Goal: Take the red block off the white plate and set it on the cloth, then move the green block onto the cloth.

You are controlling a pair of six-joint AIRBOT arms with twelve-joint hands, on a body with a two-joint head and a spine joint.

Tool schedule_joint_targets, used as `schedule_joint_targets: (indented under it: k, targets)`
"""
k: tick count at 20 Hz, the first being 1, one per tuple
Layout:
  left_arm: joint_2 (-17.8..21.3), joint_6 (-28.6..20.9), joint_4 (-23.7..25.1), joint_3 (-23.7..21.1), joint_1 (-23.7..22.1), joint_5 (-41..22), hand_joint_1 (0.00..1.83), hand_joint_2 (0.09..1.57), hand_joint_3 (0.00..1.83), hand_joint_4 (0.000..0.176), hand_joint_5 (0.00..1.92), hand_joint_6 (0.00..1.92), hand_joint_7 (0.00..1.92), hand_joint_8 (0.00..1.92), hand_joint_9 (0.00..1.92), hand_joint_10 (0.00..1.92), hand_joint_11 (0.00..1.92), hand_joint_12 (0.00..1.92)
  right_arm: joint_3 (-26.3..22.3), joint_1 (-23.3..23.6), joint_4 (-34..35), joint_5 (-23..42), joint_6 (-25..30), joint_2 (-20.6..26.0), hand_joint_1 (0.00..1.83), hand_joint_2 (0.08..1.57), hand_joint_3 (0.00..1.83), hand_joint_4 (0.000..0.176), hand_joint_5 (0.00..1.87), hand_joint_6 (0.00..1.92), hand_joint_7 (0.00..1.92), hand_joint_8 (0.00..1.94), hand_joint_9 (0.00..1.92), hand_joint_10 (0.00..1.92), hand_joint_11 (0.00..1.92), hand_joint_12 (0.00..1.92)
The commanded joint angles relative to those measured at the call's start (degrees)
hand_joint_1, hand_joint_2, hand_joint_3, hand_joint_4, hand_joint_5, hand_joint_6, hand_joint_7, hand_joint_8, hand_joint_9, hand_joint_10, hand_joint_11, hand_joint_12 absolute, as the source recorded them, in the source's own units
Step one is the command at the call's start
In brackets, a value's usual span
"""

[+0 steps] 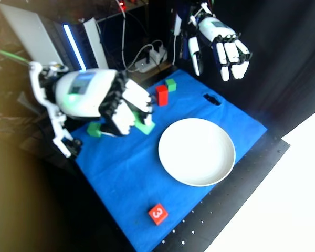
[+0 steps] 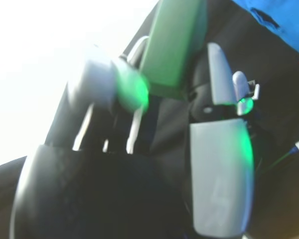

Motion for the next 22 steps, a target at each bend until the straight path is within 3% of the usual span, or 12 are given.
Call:
schedule_joint_targets:
  k: [1, 2, 4, 5, 8, 10, 13, 14, 15, 18, 21, 22]
  targets:
    - [0.3, -0.1, 1.2, 0.1, -0.2, -7.4, 0.69, 1.19, 0.0, 0.071, 0.43, 0.0, 0.33, 0.0, 0.38, 0.01, 0.02, 1.08, -0.6, 0.0, -2.0, -9.1, 0.3, 0.6, 1.18, 1.09, 0.0, 0.0, 1.03, 0.94, 1.27, 1.58, 1.32, 1.76, 1.3, 1.9]
    - [0.3, -0.1, 1.1, 0.0, 0.0, -7.6, 0.7, 1.19, 0.0, 0.069, 0.44, 0.0, 0.33, 0.0, 0.38, 0.0, 0.03, 1.05, -1.0, -0.7, -2.0, -9.6, 0.3, 1.0, 1.25, 1.12, 0.02, 0.0, 0.94, 0.87, 1.05, 1.36, 1.27, 1.59, 1.21, 1.82]
    - [0.3, -0.1, 1.0, -0.1, 0.4, -8.0, 0.73, 1.19, 0.0, 0.065, 0.45, 0.0, 0.33, 0.0, 0.38, 0.0, 0.03, 1.03, -2.1, -2.5, -2.0, -10.9, 1.0, 1.8, 1.27, 1.12, 0.01, 0.0, 0.93, 0.84, 1.03, 1.25, 1.24, 1.52, 1.17, 1.78]
    - [0.3, -0.1, 0.9, -0.1, 0.4, -8.0, 0.72, 1.19, 0.0, 0.073, 0.44, 0.0, 0.33, 0.0, 0.38, 0.0, 0.01, 1.02, -2.6, -3.6, -2.0, -11.9, 1.8, 2.2, 1.26, 1.15, 0.02, 0.0, 0.88, 0.9, 0.95, 1.38, 1.17, 1.63, 1.1, 1.84]
    - [0.3, -0.1, 0.9, -0.2, 0.4, -8.0, 0.72, 1.19, 0.0, 0.082, 0.44, 0.0, 0.33, 0.0, 0.39, 0.0, 0.02, 1.03, -3.7, -6.1, -2.0, -14.0, 2.3, 3.0, 1.26, 1.14, 0.01, 0.0, 0.85, 0.98, 1.01, 1.25, 1.12, 1.45, 1.01, 1.73]
    - [0.3, -0.1, 0.9, -0.2, 0.5, -8.1, 0.72, 1.19, 0.0, 0.077, 0.44, 0.0, 0.33, 0.0, 0.39, 0.0, 0.02, 1.04, -4.1, -7.0, -2.0, -14.0, 2.3, 3.0, 1.26, 1.15, 0.01, 0.0, 0.87, 0.93, 0.96, 1.35, 1.15, 1.56, 1.08, 1.8]
    - [0.3, -0.1, 0.9, -0.3, 0.6, -8.2, 0.7, 1.21, 0.0, 0.075, 0.42, 0.0, 0.32, 0.0, 0.38, 0.0, 0.02, 1.04, -4.2, -8.0, -1.6, -14.0, 2.3, 3.0, 1.29, 1.1, 0.0, 0.0, 0.99, 0.85, 1.13, 0.99, 1.19, 1.27, 1.08, 1.57]
    - [0.3, -0.1, 0.9, -0.3, 0.6, -8.1, 0.7, 1.21, 0.0, 0.078, 0.42, 0.0, 0.32, 0.0, 0.38, 0.0, 0.02, 1.04, -4.2, -8.3, -1.2, -14.0, 2.3, 2.9, 1.29, 1.14, 0.0, 0.0, 1.01, 0.81, 1.13, 1.02, 1.21, 1.29, 1.11, 1.58]
    - [0.3, -0.1, 0.9, -0.3, 0.6, -8.2, 0.71, 1.21, 0.0, 0.082, 0.42, 0.0, 0.31, 0.0, 0.36, 0.0, 0.03, 1.0, -4.2, -8.7, -0.9, -14.0, 2.3, 2.9, 1.27, 1.17, 0.0, 0.0, 0.92, 0.84, 0.96, 1.35, 1.24, 1.57, 1.18, 1.74]
    - [0.3, -0.1, 1.0, -0.3, 0.6, -8.1, 0.68, 1.21, 0.0, 0.083, 0.42, 0.0, 0.31, 0.0, 0.36, 0.0, 0.01, 1.0, -4.2, -9.3, -0.2, -14.0, 2.3, 2.8, 1.27, 1.16, 0.0, 0.0, 0.95, 0.82, 0.99, 1.3, 1.24, 1.52, 1.17, 1.72]
    - [0.3, -0.1, 1.0, -0.4, 0.6, -8.2, 0.68, 1.22, 0.0, 0.087, 0.41, 0.0, 0.32, 0.0, 0.36, 0.0, 0.01, 0.95, -4.1, -9.9, 0.8, -13.8, 2.3, 2.5, 1.26, 1.15, 0.0, 0.0, 0.81, 1.06, 1.06, 1.12, 1.03, 1.36, 0.96, 1.67]
    - [0.3, -0.1, 1.0, -0.4, 0.6, -8.2, 0.67, 1.22, 0.0, 0.08, 0.42, 0.0, 0.32, 0.0, 0.36, 0.0, 0.01, 0.95, -4.0, -10.1, 1.1, -13.8, 2.3, 2.4, 1.31, 1.05, 0.0, 0.0, 0.72, 1.05, 0.99, 1.19, 0.97, 1.39, 0.91, 1.68]
